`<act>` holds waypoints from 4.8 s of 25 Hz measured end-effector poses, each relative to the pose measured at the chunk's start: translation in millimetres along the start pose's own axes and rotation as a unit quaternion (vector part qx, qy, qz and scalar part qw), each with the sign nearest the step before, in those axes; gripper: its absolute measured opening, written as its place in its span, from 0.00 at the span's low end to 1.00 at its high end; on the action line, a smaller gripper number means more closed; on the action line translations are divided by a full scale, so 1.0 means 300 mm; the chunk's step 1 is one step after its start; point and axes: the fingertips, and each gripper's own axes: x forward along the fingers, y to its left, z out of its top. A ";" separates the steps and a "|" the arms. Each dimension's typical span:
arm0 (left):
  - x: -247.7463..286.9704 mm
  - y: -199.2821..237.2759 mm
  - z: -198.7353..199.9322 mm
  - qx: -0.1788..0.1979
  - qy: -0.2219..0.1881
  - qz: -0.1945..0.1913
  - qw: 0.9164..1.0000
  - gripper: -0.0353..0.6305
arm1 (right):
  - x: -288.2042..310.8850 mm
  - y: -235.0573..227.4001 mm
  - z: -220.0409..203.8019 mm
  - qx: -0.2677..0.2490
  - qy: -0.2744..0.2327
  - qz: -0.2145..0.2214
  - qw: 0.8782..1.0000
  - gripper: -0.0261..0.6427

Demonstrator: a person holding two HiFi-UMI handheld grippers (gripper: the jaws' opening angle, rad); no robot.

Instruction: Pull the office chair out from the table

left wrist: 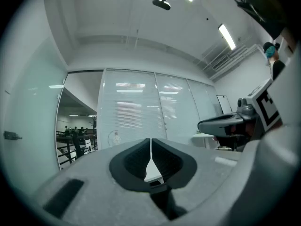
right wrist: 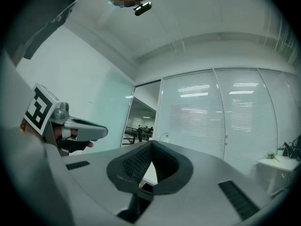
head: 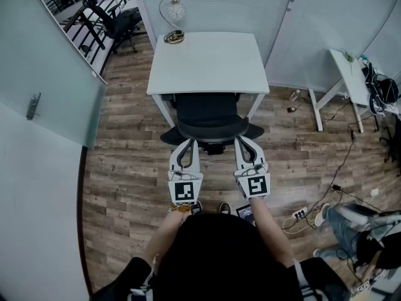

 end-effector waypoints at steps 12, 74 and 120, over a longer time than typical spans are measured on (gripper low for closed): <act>0.008 0.011 -0.057 0.013 0.016 -0.010 1.000 0.09 | 0.026 0.037 -0.052 -0.011 -0.014 0.051 0.999 0.05; -0.034 -0.061 -0.604 0.302 0.204 -0.202 0.909 0.12 | 0.016 0.078 -0.597 -0.327 0.182 0.251 0.893 0.16; 0.047 -0.012 -0.917 0.466 0.314 -0.261 0.785 0.23 | 0.107 0.094 -0.886 -0.507 0.288 0.286 0.761 0.24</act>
